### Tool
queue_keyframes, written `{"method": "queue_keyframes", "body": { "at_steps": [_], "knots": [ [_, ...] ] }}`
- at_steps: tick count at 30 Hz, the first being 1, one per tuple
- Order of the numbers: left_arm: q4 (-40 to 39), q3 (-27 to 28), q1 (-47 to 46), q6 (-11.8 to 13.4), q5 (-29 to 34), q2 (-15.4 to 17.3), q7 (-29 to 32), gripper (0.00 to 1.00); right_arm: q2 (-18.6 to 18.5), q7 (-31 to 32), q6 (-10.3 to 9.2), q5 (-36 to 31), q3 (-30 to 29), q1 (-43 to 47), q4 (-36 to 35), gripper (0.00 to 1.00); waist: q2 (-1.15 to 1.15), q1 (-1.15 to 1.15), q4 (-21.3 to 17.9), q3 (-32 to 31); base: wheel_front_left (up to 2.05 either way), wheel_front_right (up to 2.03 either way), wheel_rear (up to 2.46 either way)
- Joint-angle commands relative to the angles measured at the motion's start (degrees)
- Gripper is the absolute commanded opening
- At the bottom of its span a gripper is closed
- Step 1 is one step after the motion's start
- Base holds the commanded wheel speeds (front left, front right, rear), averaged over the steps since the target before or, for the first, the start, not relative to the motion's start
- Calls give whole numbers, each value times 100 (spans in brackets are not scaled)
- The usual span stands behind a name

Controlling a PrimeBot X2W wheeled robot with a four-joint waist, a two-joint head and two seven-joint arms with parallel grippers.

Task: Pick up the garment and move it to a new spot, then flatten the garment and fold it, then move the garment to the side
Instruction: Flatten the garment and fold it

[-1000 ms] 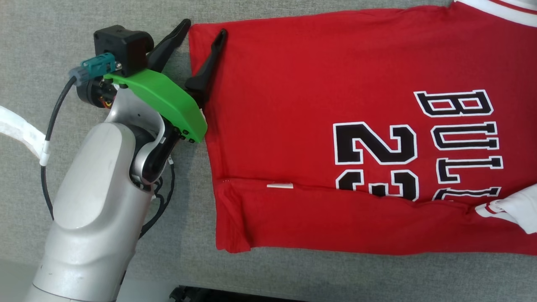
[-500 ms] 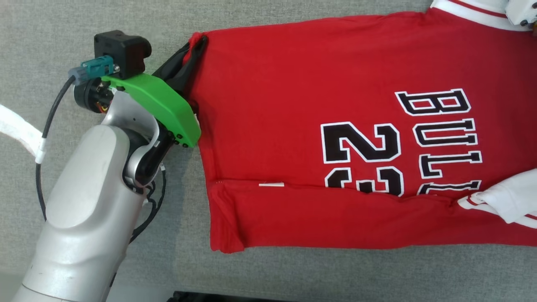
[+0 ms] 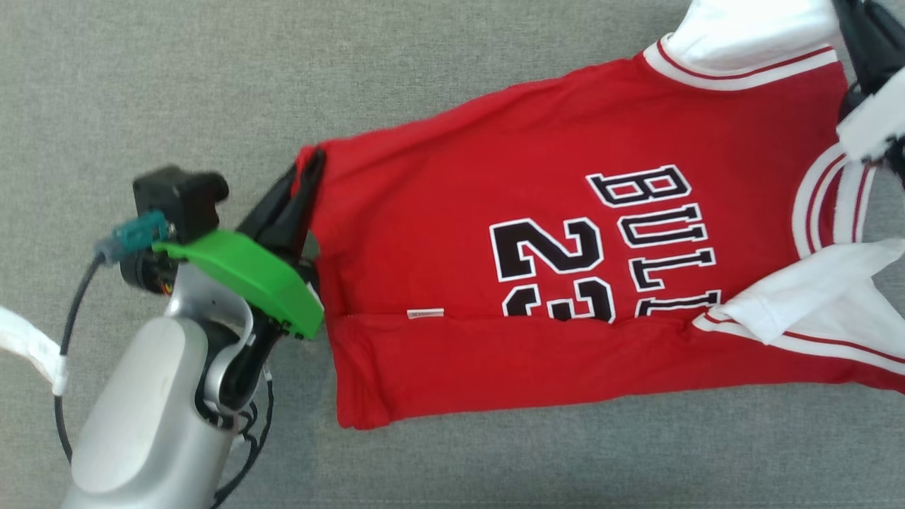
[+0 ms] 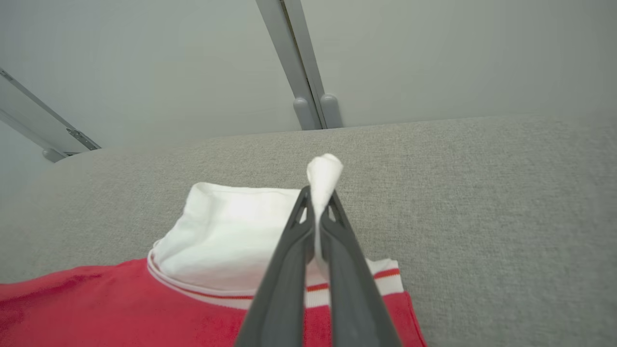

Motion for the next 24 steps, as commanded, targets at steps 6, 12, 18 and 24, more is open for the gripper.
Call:
{"method": "queue_keyframes", "body": {
  "at_steps": [6,12,18,24],
  "knots": [
    [-513,70,1071,286,-140,133,-107,0,37,-243,1,351,-393,1632,-657,0,0,0,-551,-902,0,0,0],
    [-937,151,1935,501,-332,272,-64,0,412,-264,1,399,-518,2584,-1014,0,0,0,-768,-1158,0,0,0],
    [-969,105,2368,654,-315,319,-21,37,681,-237,1,178,-481,2889,-960,25,0,0,-840,-1226,0,0,0],
    [-727,199,2482,922,78,301,-535,100,781,-35,1,-76,-547,2910,-785,100,0,0,-834,-1235,0,0,0]
  ]
}}
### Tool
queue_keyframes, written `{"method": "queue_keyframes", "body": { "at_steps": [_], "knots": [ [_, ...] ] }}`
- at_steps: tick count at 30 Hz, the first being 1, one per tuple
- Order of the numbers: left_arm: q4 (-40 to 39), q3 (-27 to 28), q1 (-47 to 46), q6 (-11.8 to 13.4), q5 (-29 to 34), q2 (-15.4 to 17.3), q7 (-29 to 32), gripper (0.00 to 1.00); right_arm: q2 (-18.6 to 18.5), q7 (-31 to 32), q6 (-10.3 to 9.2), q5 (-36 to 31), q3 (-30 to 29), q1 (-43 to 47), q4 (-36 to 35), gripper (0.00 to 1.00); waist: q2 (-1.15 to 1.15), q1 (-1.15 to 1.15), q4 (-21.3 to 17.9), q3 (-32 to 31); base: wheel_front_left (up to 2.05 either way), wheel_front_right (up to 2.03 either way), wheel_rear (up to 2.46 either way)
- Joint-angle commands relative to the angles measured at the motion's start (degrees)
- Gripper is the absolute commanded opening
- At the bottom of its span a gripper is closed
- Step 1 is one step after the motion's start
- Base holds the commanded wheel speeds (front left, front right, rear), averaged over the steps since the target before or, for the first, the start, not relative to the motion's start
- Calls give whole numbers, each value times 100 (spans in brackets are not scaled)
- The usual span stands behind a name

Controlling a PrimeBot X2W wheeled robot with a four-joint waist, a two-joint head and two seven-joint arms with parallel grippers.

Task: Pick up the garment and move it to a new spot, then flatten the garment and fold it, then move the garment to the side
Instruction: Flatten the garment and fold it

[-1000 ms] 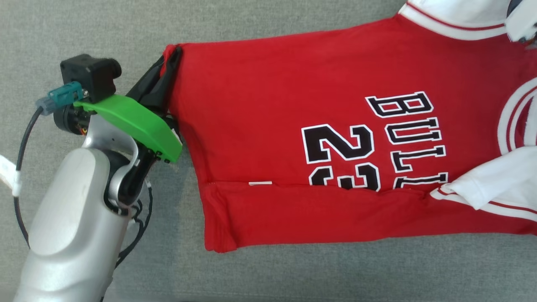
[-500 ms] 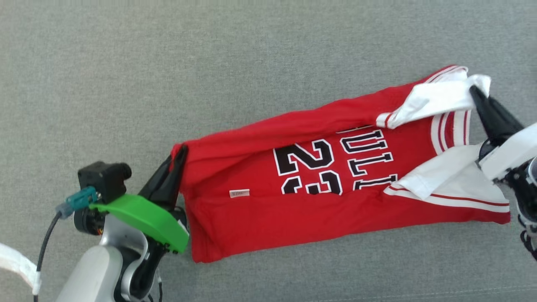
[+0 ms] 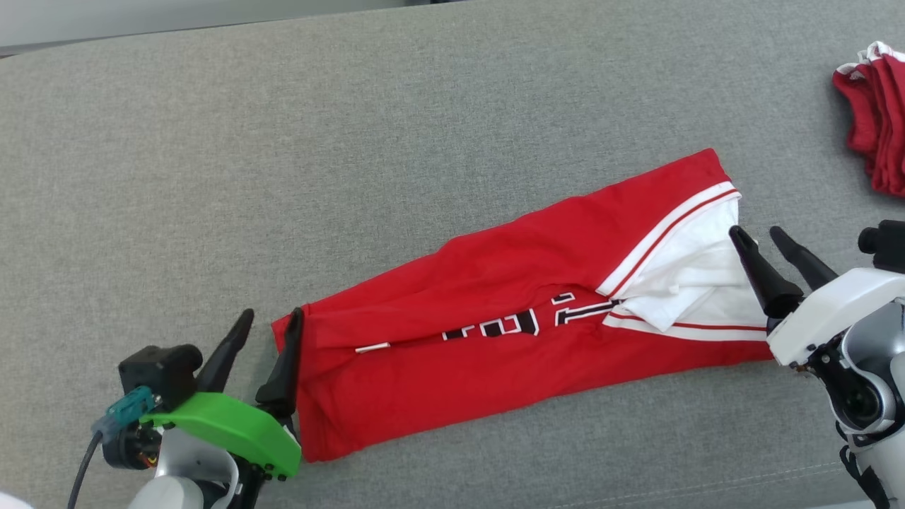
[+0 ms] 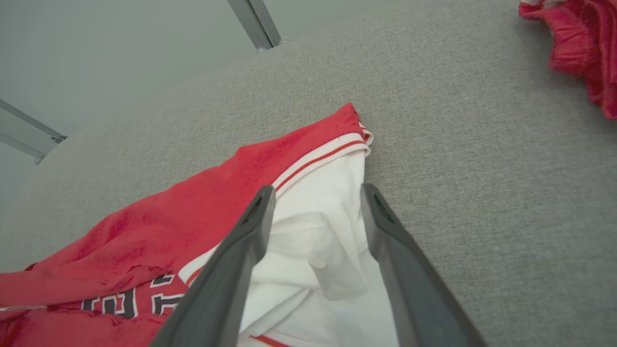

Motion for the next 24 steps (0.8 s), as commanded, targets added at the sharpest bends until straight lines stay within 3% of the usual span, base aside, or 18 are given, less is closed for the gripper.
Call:
{"method": "queue_keyframes", "body": {
  "at_steps": [1,7,11,14,22,23,24],
  "knots": [
    [39,89,158,109,147,-38,-271,100,43,23,1,-50,-148,-40,54,100,0,0,-6,-4,0,0,0],
    [161,327,453,382,532,-281,-1514,100,348,296,1,-369,-649,-248,508,100,0,0,37,-26,0,0,0],
    [213,337,555,421,906,-528,-1764,100,615,490,1,-659,-865,-425,987,100,0,0,155,-55,0,0,0],
    [147,472,630,377,1225,-778,-1803,100,795,563,1,-799,-931,-512,1325,100,0,0,245,-56,0,0,0],
    [193,937,1000,-66,1901,-1413,-1799,100,1162,460,1,-744,-731,-806,2142,100,0,0,386,-86,0,0,0],
    [240,987,1029,-109,1967,-1455,-1796,100,1169,378,1,-711,-754,-871,2255,44,0,0,388,-92,0,0,0],
    [271,1027,1023,-143,2002,-1485,-1795,100,1129,299,1,-712,-776,-930,2361,13,0,0,396,-96,0,0,0]
  ]
}}
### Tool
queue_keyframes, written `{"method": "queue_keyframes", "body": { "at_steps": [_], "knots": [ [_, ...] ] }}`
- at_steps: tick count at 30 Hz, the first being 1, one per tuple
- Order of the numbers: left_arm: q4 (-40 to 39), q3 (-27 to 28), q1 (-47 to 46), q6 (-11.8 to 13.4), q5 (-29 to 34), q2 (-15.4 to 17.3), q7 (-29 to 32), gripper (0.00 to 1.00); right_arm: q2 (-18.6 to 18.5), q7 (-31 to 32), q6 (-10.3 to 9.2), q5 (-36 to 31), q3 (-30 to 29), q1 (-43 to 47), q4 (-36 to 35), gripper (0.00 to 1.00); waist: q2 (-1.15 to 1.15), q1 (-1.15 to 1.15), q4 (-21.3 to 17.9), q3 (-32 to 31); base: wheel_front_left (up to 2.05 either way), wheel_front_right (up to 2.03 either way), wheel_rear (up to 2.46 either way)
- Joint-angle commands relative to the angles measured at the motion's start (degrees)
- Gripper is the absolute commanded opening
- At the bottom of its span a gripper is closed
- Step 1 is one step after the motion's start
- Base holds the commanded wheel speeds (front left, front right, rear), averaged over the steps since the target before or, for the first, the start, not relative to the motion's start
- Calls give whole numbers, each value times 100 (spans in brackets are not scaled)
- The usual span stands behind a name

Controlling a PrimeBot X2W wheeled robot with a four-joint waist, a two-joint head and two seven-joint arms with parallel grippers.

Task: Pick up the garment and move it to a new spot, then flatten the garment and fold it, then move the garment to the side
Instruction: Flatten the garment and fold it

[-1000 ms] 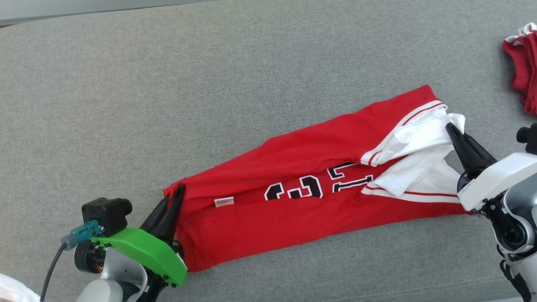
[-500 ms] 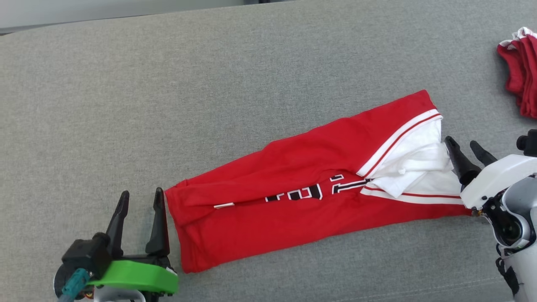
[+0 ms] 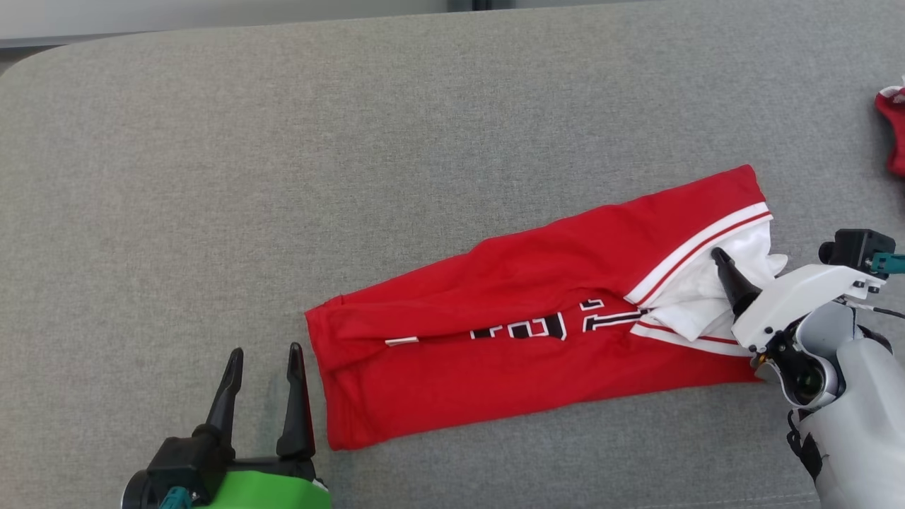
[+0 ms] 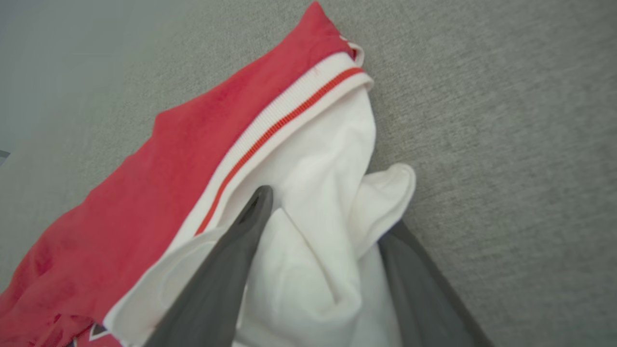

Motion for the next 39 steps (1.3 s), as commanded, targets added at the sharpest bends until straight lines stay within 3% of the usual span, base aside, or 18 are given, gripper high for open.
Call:
{"method": "queue_keyframes", "body": {
  "at_steps": [1,6,12,16,20,23,30,39],
  "knots": [
    [56,65,45,-74,81,-42,-14,100,-13,-101,1,32,12,-74,205,0,0,0,29,-15,0,0,0],
    [216,136,52,-216,213,-106,-14,100,-284,-555,0,432,-196,-270,485,0,0,0,172,-159,0,0,0],
    [225,126,169,-162,-11,-123,-15,100,-1038,-762,-4,775,-562,-259,514,0,0,0,316,-358,0,0,0],
    [230,83,230,-118,-106,-124,-15,100,-1640,-690,-3,907,-868,-211,306,0,0,0,372,-447,0,0,0],
    [280,76,299,-120,-100,-124,-15,100,-1869,-377,1,919,-746,-149,-273,0,0,0,372,-530,0,0,0],
    [301,84,323,-89,-47,-122,-16,100,-1750,22,1,978,-323,-16,-919,0,0,0,341,-591,0,0,0],
    [228,114,336,-48,-17,-122,-16,100,-1068,672,0,1037,972,529,-2211,0,0,0,293,-640,0,0,0],
    [217,159,269,-94,55,-121,-16,100,63,239,1,516,1768,791,-1866,0,0,0,343,-642,0,0,0]
  ]
}}
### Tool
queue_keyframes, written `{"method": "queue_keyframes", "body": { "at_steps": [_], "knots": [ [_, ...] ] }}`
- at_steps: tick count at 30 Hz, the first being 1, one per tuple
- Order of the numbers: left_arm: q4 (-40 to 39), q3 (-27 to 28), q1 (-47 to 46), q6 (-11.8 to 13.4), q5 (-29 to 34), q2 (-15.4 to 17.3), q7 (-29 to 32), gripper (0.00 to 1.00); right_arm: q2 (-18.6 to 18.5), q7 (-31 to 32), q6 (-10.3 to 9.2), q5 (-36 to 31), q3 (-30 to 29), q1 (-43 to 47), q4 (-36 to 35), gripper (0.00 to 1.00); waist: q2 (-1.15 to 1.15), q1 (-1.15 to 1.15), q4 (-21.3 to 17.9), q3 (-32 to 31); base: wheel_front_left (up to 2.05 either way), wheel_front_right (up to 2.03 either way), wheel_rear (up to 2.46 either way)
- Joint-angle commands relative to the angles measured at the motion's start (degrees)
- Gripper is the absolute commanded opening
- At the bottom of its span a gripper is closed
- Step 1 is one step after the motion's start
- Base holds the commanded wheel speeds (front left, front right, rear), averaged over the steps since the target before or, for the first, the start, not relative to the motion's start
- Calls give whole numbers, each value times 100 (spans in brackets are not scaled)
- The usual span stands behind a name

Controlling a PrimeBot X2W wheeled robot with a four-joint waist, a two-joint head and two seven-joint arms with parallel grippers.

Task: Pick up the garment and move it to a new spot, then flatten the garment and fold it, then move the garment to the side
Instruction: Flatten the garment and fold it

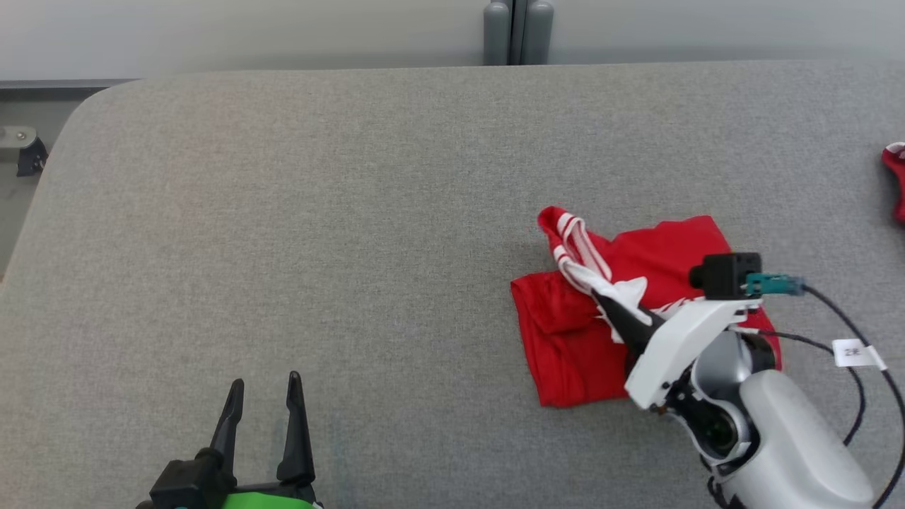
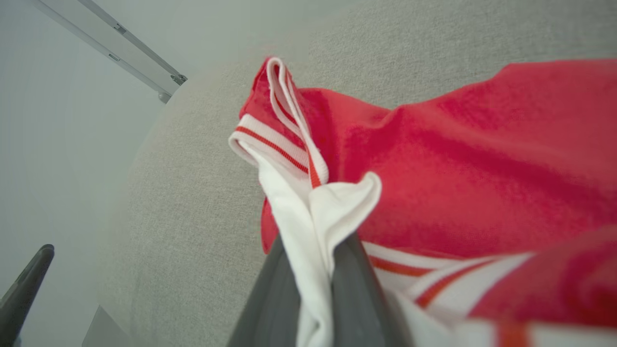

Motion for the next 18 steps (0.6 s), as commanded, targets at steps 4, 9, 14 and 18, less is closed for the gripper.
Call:
{"method": "queue_keyframes", "body": {
  "at_steps": [4,9,14,18],
  "knots": [
    [19,39,60,-12,40,9,-15,100,266,-205,1,-227,218,77,237,0,0,0,21,-14,0,0,0],
    [57,53,103,-14,59,9,-16,100,518,-517,1,-346,335,23,451,100,0,0,-1,-37,0,0,0],
    [110,97,157,-42,117,9,-16,100,628,-813,1,11,496,213,129,100,0,0,-17,-153,0,0,0],
    [112,195,234,-27,158,9,-15,100,383,-1234,1,160,639,582,-404,100,0,0,-39,-324,0,0,0]
  ]
}}
